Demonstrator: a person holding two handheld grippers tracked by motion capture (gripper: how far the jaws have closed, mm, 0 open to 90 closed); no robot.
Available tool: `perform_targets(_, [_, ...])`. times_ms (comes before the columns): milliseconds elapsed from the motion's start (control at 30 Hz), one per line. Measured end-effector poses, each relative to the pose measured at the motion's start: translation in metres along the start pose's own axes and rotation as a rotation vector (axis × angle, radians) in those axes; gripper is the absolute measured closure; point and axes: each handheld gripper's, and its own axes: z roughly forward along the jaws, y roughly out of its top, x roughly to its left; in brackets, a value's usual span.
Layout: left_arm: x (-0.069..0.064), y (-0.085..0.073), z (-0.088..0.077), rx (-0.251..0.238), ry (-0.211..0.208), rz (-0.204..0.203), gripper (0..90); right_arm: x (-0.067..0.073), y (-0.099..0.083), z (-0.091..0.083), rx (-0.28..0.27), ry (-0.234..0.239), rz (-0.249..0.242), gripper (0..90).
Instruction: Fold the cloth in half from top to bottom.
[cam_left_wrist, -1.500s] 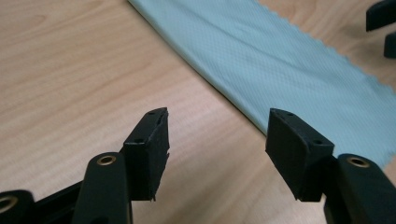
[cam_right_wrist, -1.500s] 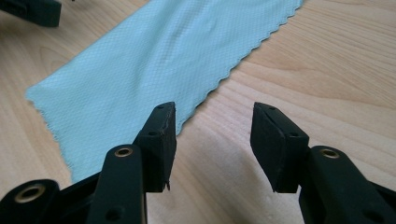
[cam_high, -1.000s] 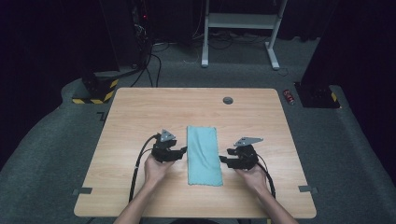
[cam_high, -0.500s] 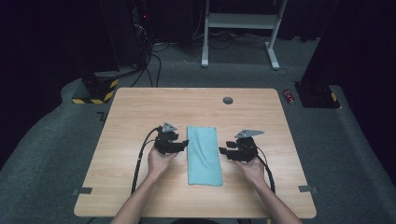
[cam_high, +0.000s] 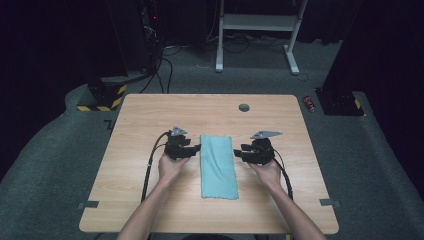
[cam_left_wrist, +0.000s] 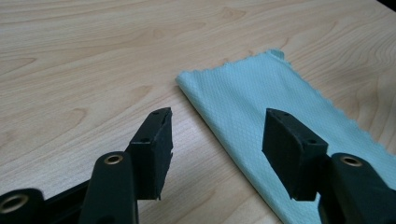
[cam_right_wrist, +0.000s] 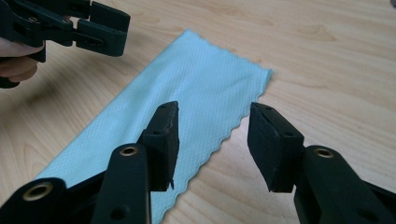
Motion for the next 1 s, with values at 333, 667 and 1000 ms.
perform_targets(333, [-0.003,0.026,0.009,0.008,0.046,0.047,42.5,-0.007,0.014,0.015,-0.002,-0.066,-0.007,59.3])
perform_targets(667, [0.002,0.040,0.030,0.056,0.062,-0.005,40.9,-0.014,0.033,0.035,0.039,-0.110,0.015,61.1])
perform_targets(1000, [0.001,0.037,0.051,0.112,0.091,-0.051,40.1,-0.027,0.038,0.051,0.080,-0.159,0.058,60.3])
